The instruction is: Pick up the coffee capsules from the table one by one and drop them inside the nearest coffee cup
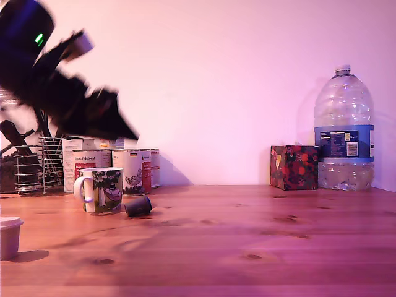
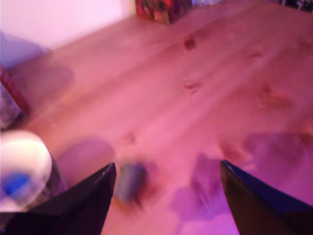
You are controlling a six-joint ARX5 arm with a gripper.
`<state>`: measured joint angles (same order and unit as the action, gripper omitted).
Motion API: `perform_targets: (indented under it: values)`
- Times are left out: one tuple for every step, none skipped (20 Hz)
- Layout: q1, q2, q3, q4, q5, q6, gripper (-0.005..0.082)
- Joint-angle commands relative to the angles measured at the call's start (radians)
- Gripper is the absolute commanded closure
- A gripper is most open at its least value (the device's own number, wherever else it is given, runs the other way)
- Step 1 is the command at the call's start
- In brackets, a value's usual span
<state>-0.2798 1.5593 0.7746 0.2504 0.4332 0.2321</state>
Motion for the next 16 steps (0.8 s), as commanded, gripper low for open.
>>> perform_targets:
  values:
    - [0.003, 0.004, -0.026, 0.017, -0.003, 0.004, 0.0163]
    - [0.003, 0.005, -0.038, 0.024, -0.004, 0.004, 0.0163]
    - [0.004, 0.005, -0.051, 0.045, -0.004, 0.005, 0.0163]
    - [0.008, 0.005, -0.062, 0.064, -0.004, 0.005, 0.0163]
    - [0.013, 0.005, -0.068, 0.081, -0.004, 0.005, 0.0163]
    - [0.014, 0.006, -0.072, 0.094, -0.004, 0.010, 0.0163]
    - [0.014, 0.010, -0.075, 0.114, -0.004, 0.023, 0.0163]
    - [0.014, 0.020, -0.076, 0.133, -0.004, 0.031, 0.0163]
    - [0.014, 0.032, -0.076, 0.148, -0.004, 0.031, 0.0163]
    - [0.014, 0.055, -0.076, 0.177, -0.003, 0.037, 0.0163]
    - [0.014, 0.078, -0.076, 0.206, -0.004, 0.038, 0.0163]
    - [0.014, 0.105, -0.076, 0.236, -0.004, 0.038, 0.0163]
    - [0.012, 0.134, -0.076, 0.272, -0.004, 0.044, 0.0163]
    - [0.010, 0.158, -0.075, 0.305, -0.005, 0.057, 0.0163]
    - [0.008, 0.178, -0.075, 0.330, -0.010, 0.064, 0.0163]
    - [0.008, 0.198, -0.075, 0.357, -0.014, 0.065, 0.0163]
